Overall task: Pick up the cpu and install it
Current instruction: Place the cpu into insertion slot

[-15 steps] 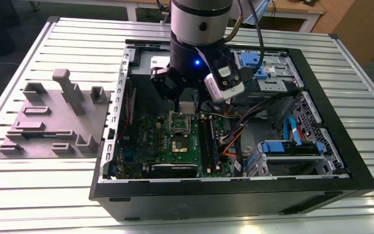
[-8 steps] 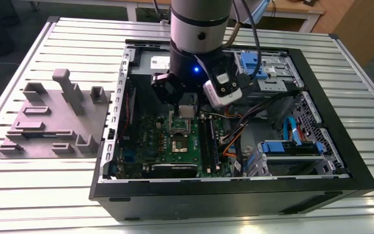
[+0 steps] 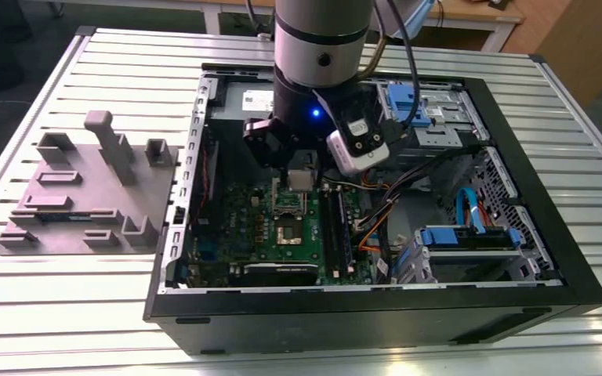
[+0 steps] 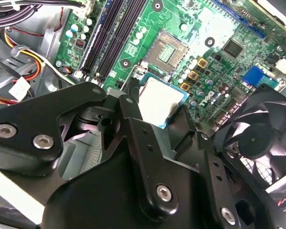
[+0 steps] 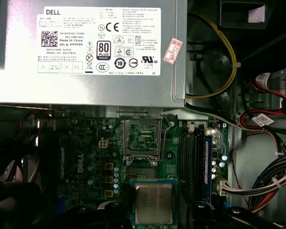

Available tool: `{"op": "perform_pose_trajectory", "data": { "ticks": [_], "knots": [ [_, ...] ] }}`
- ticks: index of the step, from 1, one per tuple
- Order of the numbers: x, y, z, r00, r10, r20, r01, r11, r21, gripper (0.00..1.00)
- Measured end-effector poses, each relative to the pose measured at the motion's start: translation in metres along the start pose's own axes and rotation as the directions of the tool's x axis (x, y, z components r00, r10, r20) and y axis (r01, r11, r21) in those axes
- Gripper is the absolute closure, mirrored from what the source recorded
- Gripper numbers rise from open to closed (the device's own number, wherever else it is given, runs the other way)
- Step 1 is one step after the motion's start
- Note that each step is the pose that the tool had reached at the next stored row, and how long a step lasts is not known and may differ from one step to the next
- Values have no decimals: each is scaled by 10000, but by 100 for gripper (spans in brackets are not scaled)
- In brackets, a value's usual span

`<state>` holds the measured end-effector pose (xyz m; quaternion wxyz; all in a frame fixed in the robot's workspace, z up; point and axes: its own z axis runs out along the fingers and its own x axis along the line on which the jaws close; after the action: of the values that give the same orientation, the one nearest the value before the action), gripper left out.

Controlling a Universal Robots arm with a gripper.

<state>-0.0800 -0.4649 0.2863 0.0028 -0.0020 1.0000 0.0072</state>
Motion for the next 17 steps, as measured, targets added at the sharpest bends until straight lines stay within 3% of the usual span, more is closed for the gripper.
{"op": "perform_pose_trajectory", "data": {
  "ticks": [8, 13, 17],
  "knots": [
    [3, -2, 121, 10000, -30, -1, 30, 10000, 1, 52],
    [17, -3, 209, 9996, -283, -4, 283, 9996, -2, 52],
    [18, -4, 214, 9996, -290, -5, 290, 9996, 0, 52]
  ]
}}
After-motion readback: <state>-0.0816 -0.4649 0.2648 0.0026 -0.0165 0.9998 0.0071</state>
